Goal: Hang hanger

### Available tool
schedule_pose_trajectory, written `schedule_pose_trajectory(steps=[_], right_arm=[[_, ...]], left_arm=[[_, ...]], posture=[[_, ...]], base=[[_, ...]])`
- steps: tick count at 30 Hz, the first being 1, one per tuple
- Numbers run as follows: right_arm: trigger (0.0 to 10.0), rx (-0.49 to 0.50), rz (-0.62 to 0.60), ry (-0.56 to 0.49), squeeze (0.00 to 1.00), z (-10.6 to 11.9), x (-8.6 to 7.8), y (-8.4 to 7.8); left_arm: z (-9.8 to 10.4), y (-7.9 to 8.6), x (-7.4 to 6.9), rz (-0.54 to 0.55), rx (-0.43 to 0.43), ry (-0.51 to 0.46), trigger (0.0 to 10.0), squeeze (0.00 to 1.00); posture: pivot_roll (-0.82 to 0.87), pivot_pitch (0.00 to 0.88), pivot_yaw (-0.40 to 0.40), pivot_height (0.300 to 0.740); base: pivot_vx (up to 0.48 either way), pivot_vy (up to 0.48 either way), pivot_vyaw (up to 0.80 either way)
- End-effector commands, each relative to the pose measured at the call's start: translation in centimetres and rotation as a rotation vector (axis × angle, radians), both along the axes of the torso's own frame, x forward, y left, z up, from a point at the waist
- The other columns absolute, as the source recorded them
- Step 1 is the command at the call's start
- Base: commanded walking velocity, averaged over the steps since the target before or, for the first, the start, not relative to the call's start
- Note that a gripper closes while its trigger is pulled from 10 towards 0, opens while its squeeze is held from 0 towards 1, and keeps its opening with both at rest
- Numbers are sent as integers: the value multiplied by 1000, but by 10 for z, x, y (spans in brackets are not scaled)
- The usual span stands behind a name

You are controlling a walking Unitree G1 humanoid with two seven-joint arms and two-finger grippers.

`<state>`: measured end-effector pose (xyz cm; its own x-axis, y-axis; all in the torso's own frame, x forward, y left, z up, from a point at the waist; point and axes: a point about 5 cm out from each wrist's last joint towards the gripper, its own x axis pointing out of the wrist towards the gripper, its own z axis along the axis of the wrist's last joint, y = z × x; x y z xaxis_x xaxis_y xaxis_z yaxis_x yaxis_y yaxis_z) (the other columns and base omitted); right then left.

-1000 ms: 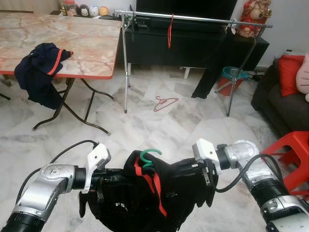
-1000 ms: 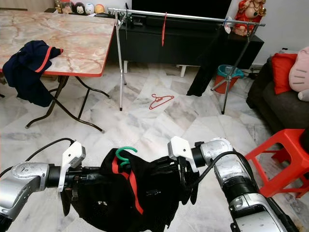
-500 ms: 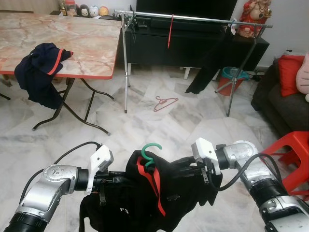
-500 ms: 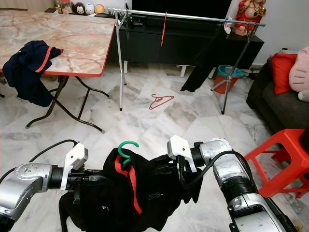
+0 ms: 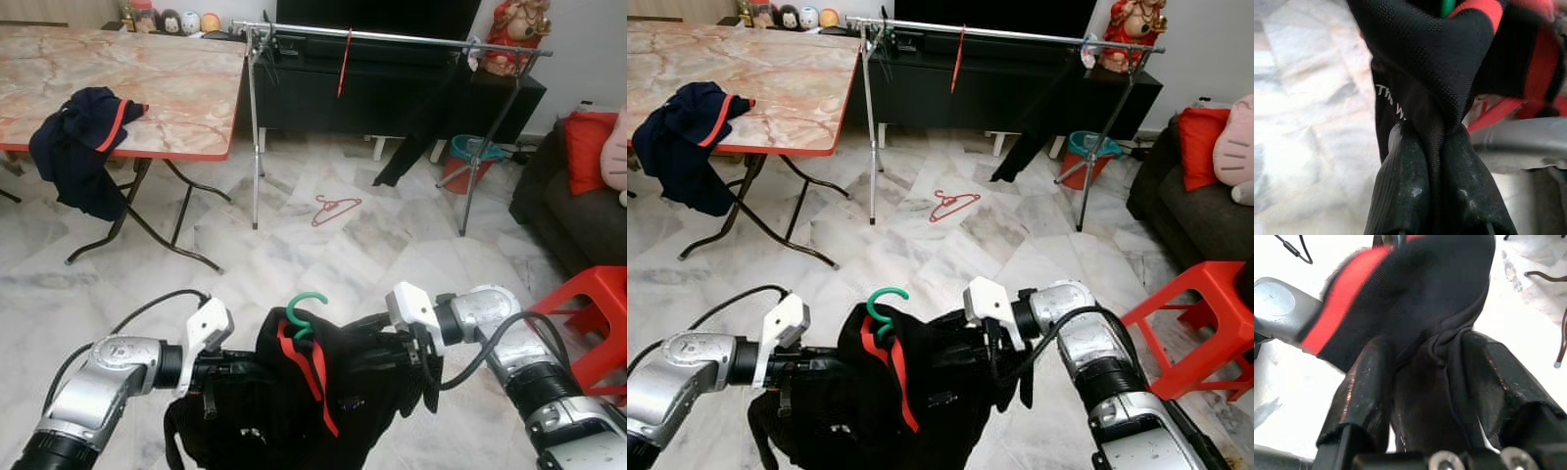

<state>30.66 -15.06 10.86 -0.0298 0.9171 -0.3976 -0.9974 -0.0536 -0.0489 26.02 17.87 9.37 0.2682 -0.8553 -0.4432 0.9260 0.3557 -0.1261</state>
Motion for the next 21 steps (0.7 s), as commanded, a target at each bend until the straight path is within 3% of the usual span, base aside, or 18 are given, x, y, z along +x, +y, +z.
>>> schedule_pose_trajectory(steps=[1,7,11,12,14,15,16,17,18,19,20,21], right_arm=[[10000,-25,0,-23,1000,3,2,-3],[10000,-20,-75,-73,1000,7,9,-4],[10000,-40,-195,-136,1000,6,18,-8],[10000,-26,-287,-166,1000,8,25,-10],[10000,-19,-350,-179,1000,10,30,-11],[10000,-10,-469,-253,1000,14,38,-16],[10000,-5,-591,-278,588,17,45,-22],[10000,-4,-675,-292,588,18,49,-27],[10000,10,-837,-325,0,21,56,-39],[10000,10,-837,-325,0,21,56,-39],[10000,38,-1039,-342,0,24,60,-58],[10000,46,-1128,-334,0,24,61,-67]], left_arm=[[4,0,8,33,19,-53,0,0],[0,3,17,124,45,-105,0,0],[-4,5,25,220,48,-150,0,0],[-6,6,27,266,48,-166,0,0],[-7,7,29,289,46,-177,0,0],[-9,9,32,347,46,-192,0,0],[-10,10,35,391,55,-218,0,0],[-11,10,36,419,61,-236,0,0],[-12,11,40,477,62,-258,2863,0],[-12,11,40,477,62,-258,2863,0],[-12,11,43,540,49,-276,8980,0],[-11,10,44,564,43,-288,8980,0]], posture=[[-66,0,-110,740],[-67,0,-110,740],[-65,0,-110,740],[-65,0,-110,740],[-65,0,-110,740],[-66,0,-110,740],[-64,0,-111,740],[-64,0,-110,740],[-65,0,-107,740],[-65,0,-107,740],[-65,0,-107,740],[-65,0,-107,740]], base=[[0,0,0],[0,0,0],[0,0,0],[0,0,0],[0,0,0],[0,0,0],[0,0,0],[0,0,0],[0,0,0],[0,0,0],[0,0,0],[0,0,0]])
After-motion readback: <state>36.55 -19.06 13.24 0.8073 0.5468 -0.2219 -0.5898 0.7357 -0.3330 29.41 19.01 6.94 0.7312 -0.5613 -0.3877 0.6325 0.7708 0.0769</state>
